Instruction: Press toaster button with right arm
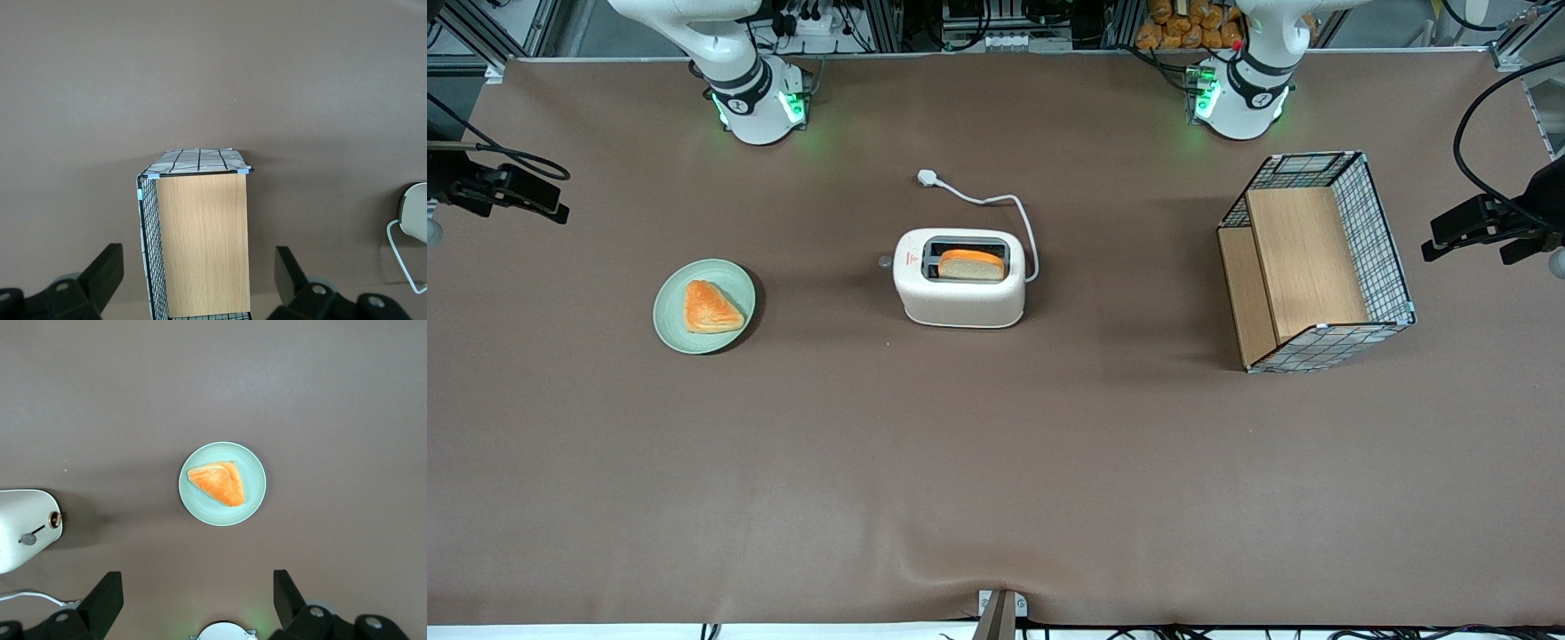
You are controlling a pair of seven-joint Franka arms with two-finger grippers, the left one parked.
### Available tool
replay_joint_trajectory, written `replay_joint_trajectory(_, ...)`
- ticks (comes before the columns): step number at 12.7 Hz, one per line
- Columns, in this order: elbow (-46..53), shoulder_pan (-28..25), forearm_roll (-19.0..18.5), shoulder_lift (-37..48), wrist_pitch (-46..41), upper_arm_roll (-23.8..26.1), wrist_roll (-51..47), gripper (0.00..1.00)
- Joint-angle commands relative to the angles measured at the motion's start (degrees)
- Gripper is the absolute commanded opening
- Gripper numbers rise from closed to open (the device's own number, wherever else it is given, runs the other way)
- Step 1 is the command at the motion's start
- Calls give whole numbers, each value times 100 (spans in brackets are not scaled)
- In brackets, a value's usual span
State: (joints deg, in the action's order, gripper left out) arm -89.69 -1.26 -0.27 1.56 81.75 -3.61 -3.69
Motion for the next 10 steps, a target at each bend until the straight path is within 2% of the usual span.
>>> replay_joint_trajectory(1,4,-6,89,81,-28,-34,-9,100)
replay_joint_trajectory(5,284,-23,115,-32,-97,-26,-35,100)
replay_joint_trajectory(10,382,-102,492,-191,-256,9,-35,100)
